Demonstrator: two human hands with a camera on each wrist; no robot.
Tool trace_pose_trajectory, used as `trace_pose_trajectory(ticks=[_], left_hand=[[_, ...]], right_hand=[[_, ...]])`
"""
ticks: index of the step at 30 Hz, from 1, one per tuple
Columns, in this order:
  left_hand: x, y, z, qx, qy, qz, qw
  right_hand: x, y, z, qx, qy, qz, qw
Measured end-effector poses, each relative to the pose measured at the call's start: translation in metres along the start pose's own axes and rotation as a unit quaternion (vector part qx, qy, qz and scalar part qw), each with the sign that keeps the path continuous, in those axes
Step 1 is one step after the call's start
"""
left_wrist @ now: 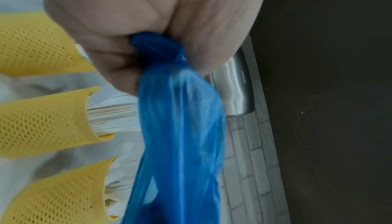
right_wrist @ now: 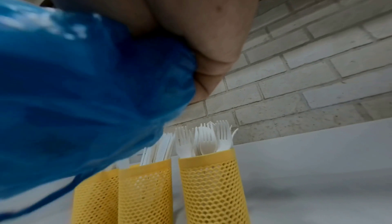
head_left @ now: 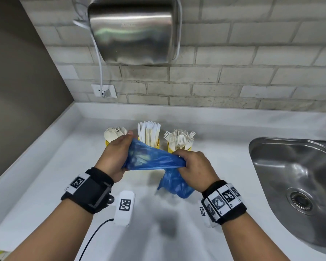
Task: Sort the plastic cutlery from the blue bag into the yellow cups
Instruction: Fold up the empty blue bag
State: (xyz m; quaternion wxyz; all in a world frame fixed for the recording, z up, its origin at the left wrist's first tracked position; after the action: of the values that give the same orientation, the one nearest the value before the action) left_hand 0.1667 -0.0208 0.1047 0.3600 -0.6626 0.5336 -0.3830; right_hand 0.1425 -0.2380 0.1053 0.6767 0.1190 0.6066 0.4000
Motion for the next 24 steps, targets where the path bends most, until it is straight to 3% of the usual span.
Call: trace_pose_trajectory(ticks=[5,12,14,17,19,24], left_hand=[[0.000,-0.006,-0.004,0.007,0.040,-0.014,0.999],[0.041,-0.011,-0.035,0.042,0.171,0.011,0.984],[0.030,-0.026,-0.041,0.117,0.137,0.099,0.979],[0.000,-0.044,-0.045,0.202,0.073,0.219,0.952],[-0.017,-0.046,-0.047,0.215,0.051,0.258,0.940],[-0.043,-0.038,-0.053,0.211,0.031,0.322,0.922]], right_hand=[[0.003,0.014,-0.007,-0.024,-0.001,-0.030,0.999],[0.024,0.074,0.007,-0.059,-0.030,0.115,0.991],[0.029,0.072,0.008,-0.042,-0.048,0.138,0.988],[0.028,0.076,0.006,-0.061,-0.060,0.024,0.996],[0.031,0.085,0.004,-0.072,-0.060,-0.034,0.995],[0.031,0.096,-0.002,-0.023,-0.103,-0.116,0.988]])
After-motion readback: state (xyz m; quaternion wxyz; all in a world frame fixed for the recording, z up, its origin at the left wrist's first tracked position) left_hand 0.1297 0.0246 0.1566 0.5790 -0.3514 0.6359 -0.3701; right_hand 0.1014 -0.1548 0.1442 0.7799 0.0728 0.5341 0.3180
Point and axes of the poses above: each hand's wrist, its own z-axis towards the middle knuckle, its own x-axis out of the palm, y = z × x, the point moved 10 cm from there along z, towards the middle knuckle, and after that the axes turned 9 degrees about -x, right-handed, at the moved point
